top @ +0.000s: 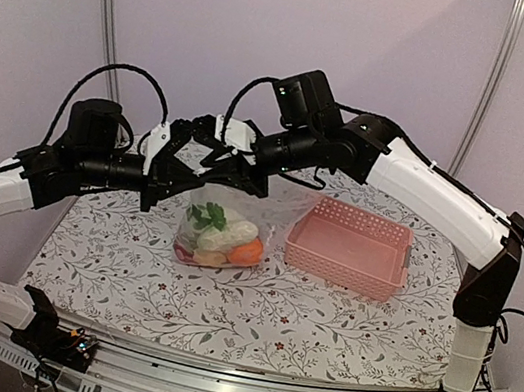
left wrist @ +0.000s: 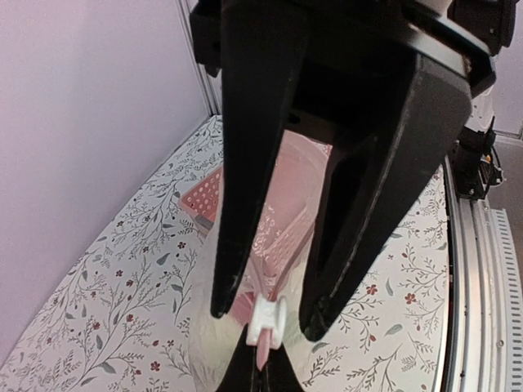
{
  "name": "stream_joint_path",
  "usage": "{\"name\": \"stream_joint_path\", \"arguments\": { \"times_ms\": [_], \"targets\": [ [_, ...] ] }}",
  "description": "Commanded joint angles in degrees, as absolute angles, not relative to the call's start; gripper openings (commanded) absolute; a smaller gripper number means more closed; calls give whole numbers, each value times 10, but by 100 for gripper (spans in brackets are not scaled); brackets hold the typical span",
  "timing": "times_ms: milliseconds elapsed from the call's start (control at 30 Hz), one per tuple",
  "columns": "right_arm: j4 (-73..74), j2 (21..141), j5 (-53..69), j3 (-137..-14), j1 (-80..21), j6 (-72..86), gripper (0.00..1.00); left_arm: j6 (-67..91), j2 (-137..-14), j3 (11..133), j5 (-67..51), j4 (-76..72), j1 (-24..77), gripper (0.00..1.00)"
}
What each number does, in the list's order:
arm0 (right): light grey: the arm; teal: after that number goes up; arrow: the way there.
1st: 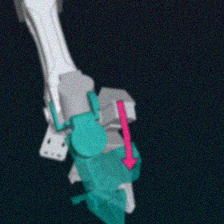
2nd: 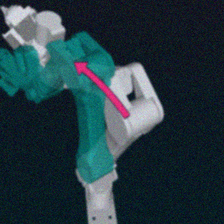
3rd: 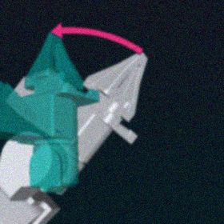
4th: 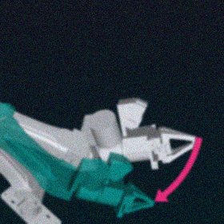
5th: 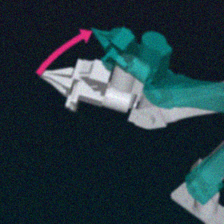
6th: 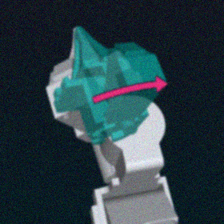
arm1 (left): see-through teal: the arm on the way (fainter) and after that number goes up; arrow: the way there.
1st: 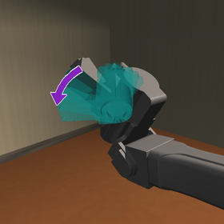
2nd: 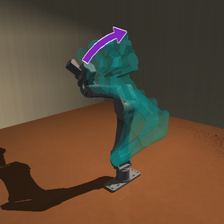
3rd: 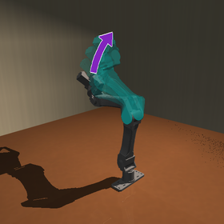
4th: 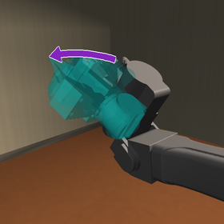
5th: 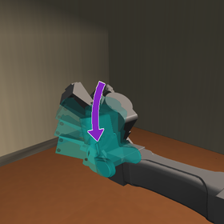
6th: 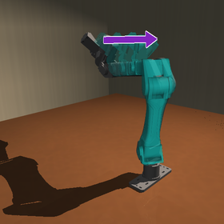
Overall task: Place the food in the zip-top bag and seal the zipper
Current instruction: Zip the zipper on the zipper food storage bag.
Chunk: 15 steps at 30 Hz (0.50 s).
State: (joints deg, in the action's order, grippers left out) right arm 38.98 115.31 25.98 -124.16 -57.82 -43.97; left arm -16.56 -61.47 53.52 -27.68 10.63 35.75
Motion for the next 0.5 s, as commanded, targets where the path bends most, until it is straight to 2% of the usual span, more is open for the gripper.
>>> {"name": "stream_joint_path", "arguments": {
  "times_ms": [0, 267, 467],
  "targets": [
    [395, 1164, 245, -1232, -582, -444, 23, -172, -602, 542, -271, 103, 365, 0],
    [385, 1164, 235, -1224, -582, -443, 21, -169, -601, 540, -276, 97, 365, 0],
    [383, 1162, 236, -1226, -582, -439, 16, -169, -601, 537, -274, 97, 365, 0]
  ]
}}
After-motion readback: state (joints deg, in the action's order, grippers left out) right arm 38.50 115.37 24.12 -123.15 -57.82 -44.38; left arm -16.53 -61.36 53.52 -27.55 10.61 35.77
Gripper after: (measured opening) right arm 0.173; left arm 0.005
